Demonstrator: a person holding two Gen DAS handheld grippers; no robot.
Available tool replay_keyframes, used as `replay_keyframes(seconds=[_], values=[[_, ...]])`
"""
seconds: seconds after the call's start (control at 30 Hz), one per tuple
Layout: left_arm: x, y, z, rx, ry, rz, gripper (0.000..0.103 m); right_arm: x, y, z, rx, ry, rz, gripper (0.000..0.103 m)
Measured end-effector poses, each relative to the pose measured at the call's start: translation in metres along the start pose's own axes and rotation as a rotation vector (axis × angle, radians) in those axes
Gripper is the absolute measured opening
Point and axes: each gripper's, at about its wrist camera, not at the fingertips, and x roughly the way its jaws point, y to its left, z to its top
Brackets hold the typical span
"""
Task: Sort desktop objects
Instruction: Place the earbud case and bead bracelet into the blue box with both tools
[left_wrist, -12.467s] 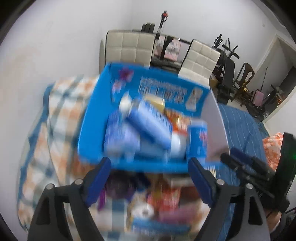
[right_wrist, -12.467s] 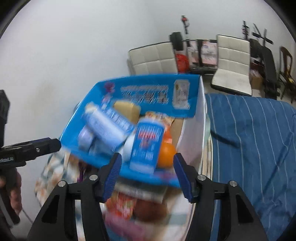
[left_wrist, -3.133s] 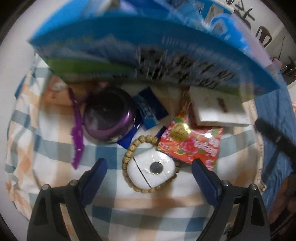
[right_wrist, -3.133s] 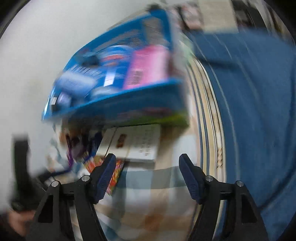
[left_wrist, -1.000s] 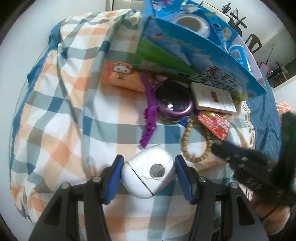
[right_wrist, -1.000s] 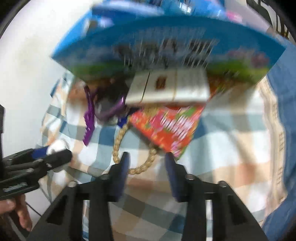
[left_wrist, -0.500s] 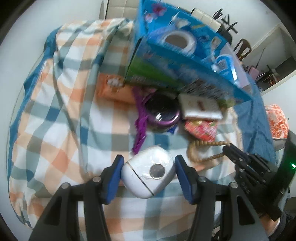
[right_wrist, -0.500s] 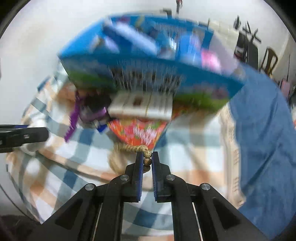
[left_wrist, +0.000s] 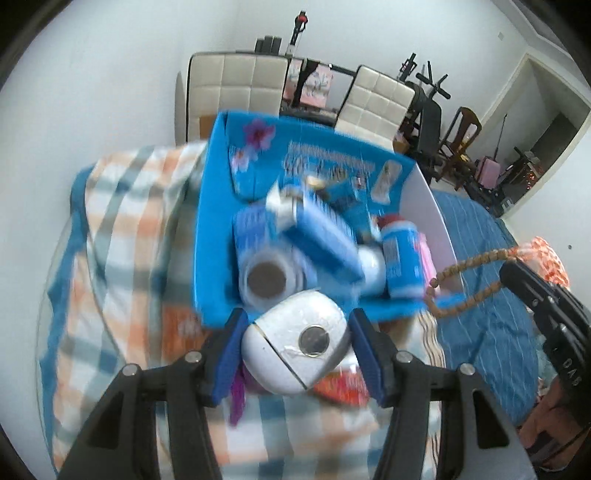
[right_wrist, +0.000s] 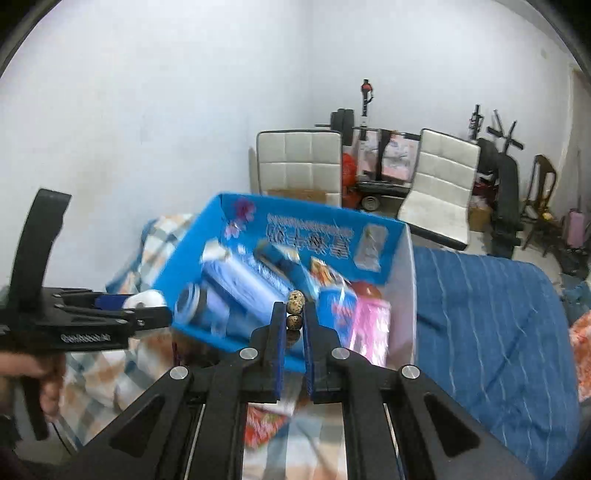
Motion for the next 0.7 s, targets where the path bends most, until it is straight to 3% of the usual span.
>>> replay_keyframes(seconds=[0.2,0.43,0.6,0.63,0.7], values=[[0.034,-0.008,0.046,0.004,0.015,0.040,0.057,0.068,-0.010,0.028,0.040,0.082,0.045,0.009],[0.060,-0.024,0.069,0.057,0.035,0.094,0.057,0.133,-0.041,0.039,0.147,0.190,0.031,0.009],[0.071,-0.033,0.072,0.087,0.035,0.123,0.057,0.149,-0.063,0.031,0.199,0.241,0.016,0.009],[0.073,-0.034,0.072,0.028,0.021,0.138,0.057,0.150,-0.064,0.029,0.208,0.247,0.018,0.009],[0.076,-0.036,0.071,0.043,0.025,0.144,0.057,0.150,-0.070,0.022,0.239,0.261,0.020,0.009]])
